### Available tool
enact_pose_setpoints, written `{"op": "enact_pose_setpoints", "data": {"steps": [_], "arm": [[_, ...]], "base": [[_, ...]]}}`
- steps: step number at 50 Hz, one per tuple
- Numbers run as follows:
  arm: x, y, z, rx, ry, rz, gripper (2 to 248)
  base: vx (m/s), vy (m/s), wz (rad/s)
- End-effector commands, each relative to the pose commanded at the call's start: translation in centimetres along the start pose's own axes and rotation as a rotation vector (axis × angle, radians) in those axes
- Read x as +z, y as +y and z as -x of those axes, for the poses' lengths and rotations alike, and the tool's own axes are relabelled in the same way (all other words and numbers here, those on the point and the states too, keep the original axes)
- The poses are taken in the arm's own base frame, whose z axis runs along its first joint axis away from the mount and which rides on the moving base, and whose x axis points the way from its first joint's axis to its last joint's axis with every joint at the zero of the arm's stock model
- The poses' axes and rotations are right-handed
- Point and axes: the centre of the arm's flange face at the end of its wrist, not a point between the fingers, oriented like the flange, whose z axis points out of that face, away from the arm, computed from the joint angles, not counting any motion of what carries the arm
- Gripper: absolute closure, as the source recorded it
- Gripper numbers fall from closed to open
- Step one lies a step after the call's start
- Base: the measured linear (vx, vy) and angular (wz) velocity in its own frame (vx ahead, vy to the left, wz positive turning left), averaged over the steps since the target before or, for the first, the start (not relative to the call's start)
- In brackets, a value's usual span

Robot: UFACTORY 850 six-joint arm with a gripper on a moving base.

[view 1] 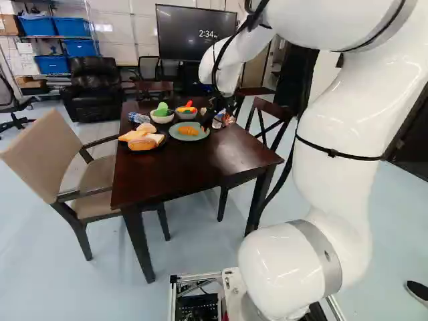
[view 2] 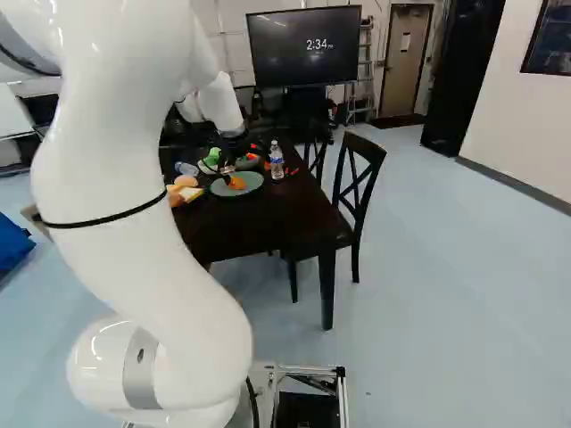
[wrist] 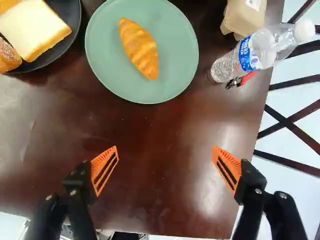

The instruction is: Move the croissant to the empty plate

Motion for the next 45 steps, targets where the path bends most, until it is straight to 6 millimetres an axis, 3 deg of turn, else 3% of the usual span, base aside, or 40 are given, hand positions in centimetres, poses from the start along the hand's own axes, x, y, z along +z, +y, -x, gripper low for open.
{"op": "enact_pose_setpoints", "data": {"steps": [45], "arm": [[-3.1,2.1,8.2,0.145,0.017,0.046,3]], "base": [[0.0,0.0,0.0]]}}
